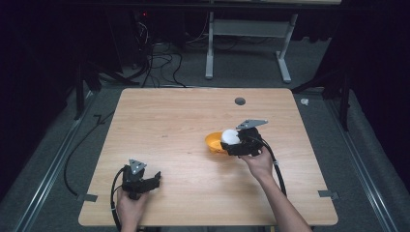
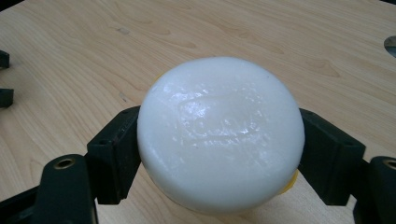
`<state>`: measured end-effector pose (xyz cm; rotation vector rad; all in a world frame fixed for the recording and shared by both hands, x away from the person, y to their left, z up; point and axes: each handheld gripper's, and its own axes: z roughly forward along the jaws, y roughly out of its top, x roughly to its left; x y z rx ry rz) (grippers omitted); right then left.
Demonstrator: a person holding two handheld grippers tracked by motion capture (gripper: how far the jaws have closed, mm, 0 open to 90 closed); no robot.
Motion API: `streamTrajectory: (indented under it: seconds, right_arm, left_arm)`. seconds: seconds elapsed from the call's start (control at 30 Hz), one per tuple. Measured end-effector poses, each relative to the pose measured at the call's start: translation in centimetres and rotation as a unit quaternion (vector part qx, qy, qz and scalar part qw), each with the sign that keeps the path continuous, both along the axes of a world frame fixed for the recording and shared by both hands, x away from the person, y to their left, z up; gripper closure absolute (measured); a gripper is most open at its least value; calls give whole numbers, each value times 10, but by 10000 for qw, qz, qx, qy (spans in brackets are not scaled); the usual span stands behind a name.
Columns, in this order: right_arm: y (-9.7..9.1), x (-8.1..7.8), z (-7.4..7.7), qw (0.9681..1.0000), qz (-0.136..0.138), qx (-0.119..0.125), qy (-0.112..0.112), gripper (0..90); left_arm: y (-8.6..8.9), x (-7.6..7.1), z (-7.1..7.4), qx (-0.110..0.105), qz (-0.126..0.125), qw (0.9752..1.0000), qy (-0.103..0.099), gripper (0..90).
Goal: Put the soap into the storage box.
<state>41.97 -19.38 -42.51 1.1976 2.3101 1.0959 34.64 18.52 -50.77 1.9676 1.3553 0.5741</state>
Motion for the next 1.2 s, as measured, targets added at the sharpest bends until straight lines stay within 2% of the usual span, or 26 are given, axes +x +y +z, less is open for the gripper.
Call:
streamTrajectory:
  seconds: [0.1, 0.37, 0.5, 0.57, 0.73, 1.03, 1.2]
  right_arm:
    - [0, 3, -3, 9999, -95, 56, 63, 236]
    - [5, 10, -10, 9998, -182, -12, 105, 236]
    - [9, 14, -15, 9995, -216, -104, 191, 236]
    - [12, 14, -17, 9993, -217, -250, 145, 236]
    - [14, 18, -21, 9990, -278, -304, 184, 235]
    - [18, 23, -27, 9987, -309, -332, 221, 234]
    - [19, 24, -29, 9984, -352, -311, 326, 233]
  left_arm:
    - [0, 0, 0, -3, -2, 10000, 1, 207]
    - [0, 0, 0, -18, -17, 10000, 1, 210]
    - [0, 0, 0, -19, -21, 10000, 1, 209]
    - [0, 0, 0, -21, -23, 10000, 2, 209]
    - [0, 0, 0, -20, -22, 10000, -4, 211]
    - [0, 0, 0, -11, -20, 10000, 2, 209]
    - [0, 0, 0, -10, -23, 10000, 3, 209]
